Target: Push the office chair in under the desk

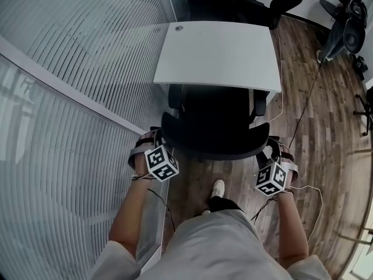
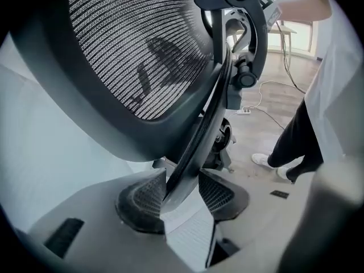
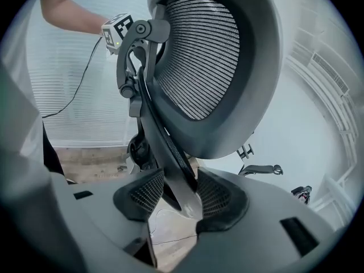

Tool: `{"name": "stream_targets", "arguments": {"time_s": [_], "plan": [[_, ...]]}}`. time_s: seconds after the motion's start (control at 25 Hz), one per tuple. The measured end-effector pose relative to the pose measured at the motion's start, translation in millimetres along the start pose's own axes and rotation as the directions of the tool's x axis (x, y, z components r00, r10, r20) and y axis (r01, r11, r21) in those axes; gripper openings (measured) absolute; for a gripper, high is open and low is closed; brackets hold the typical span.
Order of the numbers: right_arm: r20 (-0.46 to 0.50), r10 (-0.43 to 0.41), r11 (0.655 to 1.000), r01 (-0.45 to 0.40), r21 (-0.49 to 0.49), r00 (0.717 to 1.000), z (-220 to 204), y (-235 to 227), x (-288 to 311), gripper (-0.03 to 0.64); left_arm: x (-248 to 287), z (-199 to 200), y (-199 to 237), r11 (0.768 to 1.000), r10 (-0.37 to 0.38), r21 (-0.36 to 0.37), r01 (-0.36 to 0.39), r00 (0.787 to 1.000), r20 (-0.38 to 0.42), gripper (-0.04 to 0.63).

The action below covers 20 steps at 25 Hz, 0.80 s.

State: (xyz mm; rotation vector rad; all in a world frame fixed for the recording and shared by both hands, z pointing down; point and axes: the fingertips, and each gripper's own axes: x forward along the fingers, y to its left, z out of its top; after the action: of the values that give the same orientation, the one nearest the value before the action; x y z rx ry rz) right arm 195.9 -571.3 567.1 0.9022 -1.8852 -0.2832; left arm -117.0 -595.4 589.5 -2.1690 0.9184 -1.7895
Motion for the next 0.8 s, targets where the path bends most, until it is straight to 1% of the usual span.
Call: {"name": "stream_targets", "arguments": {"time_s": [0.2, 0.64, 0.8], "plan": [[0.004, 0.007, 1.0, -0.007, -0.007, 1.0, 6, -16, 14, 0.192, 10, 5, 19, 1.0, 0.003, -0.009, -0.003, 1.0, -0.015, 0.184], [0.021, 0.001, 1.0, -0.001, -0.022, 1.0, 10, -46, 40, 0.19, 31, 17, 47, 0.999, 0.027, -0.023, -0.028, 0.999, -0.019, 0.184], [0.018, 0.003, 1.0, -0.003, -0.02, 1.0, 14, -56, 53, 0.19, 41, 20, 60, 0.999, 0.023, -0.027, -0.024, 1.0, -0.019, 0.184]]}}
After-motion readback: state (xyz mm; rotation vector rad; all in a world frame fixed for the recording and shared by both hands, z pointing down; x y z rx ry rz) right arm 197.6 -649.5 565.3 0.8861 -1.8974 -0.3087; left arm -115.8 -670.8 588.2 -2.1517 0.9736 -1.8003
